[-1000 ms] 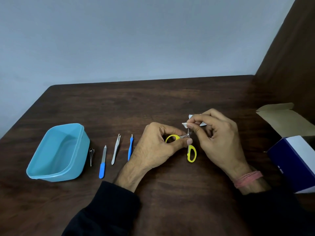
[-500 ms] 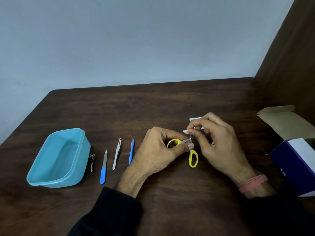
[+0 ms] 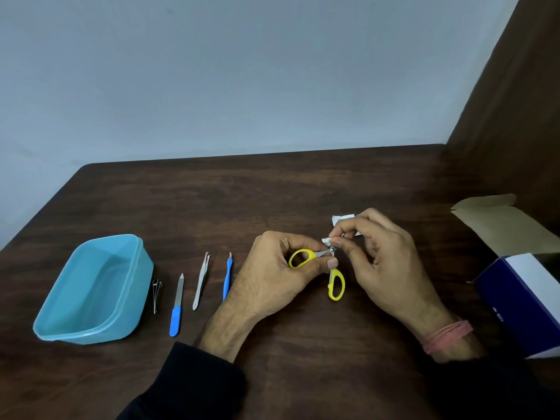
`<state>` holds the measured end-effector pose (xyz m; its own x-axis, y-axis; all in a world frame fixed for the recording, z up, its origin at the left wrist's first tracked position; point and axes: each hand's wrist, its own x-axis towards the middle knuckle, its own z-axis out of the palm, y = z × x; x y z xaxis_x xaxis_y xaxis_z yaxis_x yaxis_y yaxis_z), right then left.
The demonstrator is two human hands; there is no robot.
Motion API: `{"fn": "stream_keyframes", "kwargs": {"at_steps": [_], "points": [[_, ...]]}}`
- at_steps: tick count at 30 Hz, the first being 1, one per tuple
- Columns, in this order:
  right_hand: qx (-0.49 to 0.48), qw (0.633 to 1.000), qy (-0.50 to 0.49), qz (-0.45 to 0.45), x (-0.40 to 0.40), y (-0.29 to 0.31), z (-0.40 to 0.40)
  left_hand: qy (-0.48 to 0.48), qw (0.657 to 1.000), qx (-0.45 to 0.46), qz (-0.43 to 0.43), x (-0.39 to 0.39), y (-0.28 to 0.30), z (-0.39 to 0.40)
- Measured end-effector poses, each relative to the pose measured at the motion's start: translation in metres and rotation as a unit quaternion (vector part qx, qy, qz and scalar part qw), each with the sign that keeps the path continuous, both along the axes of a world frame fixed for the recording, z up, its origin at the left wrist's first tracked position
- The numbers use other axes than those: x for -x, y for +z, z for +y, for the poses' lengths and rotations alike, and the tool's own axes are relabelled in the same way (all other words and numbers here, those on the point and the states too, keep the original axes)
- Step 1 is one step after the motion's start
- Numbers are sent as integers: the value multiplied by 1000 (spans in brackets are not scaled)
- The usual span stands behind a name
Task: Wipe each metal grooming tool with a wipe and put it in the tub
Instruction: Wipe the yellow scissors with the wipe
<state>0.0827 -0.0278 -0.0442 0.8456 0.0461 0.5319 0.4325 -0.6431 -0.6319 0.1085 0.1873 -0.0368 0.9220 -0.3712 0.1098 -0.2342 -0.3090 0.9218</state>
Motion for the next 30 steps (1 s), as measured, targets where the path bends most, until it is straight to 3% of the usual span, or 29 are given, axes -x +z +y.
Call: {"fn": "stream_keyframes", "kwargs": {"at_steps": [21,30], "points": [[1,999,28,46,2,-3,0,60,998,22,21,-1,0,-2],[72,997,29,21,7,-1,4,98,995,7,18,-2,2,-3]]}}
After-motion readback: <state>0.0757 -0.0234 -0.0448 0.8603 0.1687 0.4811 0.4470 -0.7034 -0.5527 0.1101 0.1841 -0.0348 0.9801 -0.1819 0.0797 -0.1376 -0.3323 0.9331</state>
